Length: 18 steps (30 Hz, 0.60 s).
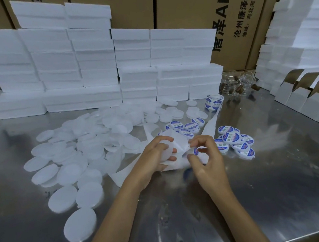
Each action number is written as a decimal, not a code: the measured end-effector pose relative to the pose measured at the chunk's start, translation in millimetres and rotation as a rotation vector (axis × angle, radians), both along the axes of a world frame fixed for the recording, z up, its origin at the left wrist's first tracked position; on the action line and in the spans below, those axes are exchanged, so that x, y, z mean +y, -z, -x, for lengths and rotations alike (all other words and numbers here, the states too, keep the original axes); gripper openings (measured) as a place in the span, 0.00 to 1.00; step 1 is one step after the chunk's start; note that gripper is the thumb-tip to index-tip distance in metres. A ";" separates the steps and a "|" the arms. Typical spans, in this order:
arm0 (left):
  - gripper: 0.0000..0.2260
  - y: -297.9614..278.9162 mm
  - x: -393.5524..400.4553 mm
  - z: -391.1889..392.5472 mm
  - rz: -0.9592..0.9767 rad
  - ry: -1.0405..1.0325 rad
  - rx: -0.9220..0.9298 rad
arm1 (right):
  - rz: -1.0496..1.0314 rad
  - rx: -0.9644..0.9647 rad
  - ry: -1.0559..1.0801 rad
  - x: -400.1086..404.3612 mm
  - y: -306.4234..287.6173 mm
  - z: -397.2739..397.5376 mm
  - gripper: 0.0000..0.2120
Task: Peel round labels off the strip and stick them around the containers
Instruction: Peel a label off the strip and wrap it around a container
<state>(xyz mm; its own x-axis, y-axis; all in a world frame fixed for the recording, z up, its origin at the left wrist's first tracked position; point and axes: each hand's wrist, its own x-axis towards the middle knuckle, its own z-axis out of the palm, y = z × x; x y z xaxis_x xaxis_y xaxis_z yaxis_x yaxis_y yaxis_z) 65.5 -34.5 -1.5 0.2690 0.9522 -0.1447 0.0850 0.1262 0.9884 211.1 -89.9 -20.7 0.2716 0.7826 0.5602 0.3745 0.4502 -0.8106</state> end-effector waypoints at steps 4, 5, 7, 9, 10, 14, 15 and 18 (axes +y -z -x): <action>0.11 -4.0 0.7 3.8 0.100 -0.063 -0.199 | 0.001 0.219 -0.001 5.0 -9.4 -4.0 0.15; 0.11 -4.6 2.5 4.9 0.135 -0.086 -0.267 | 0.007 0.245 -0.001 8.2 -12.9 -3.9 0.15; 0.13 -5.1 5.4 7.5 0.192 -0.115 -0.433 | 0.031 0.274 -0.028 16.3 -19.7 0.1 0.15; 0.15 -5.1 7.0 10.7 0.233 -0.115 -0.607 | 0.068 0.310 -0.081 25.6 -24.1 11.0 0.13; 0.16 -4.7 7.3 12.1 0.248 -0.107 -0.687 | 0.083 0.325 -0.102 29.2 -24.8 18.0 0.12; 0.21 -0.2 10.9 13.6 0.244 -0.052 -0.796 | 0.127 0.330 -0.117 37.1 -19.5 40.5 0.11; 0.22 0.6 11.6 12.7 0.231 -0.040 -0.788 | 0.130 0.309 -0.108 37.4 -17.8 42.3 0.11; 0.24 1.0 10.9 9.9 0.201 -0.017 -0.756 | 0.135 0.275 -0.094 37.1 -14.9 42.5 0.11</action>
<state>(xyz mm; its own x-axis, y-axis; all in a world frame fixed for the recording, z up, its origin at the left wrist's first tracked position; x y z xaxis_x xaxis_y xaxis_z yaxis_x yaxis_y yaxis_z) 55.6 -23.7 -2.6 0.3488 0.9320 -0.0984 -0.6058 0.3044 0.7351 168.5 -52.8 -5.8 0.3211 0.8736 0.3656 0.0953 0.3543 -0.9303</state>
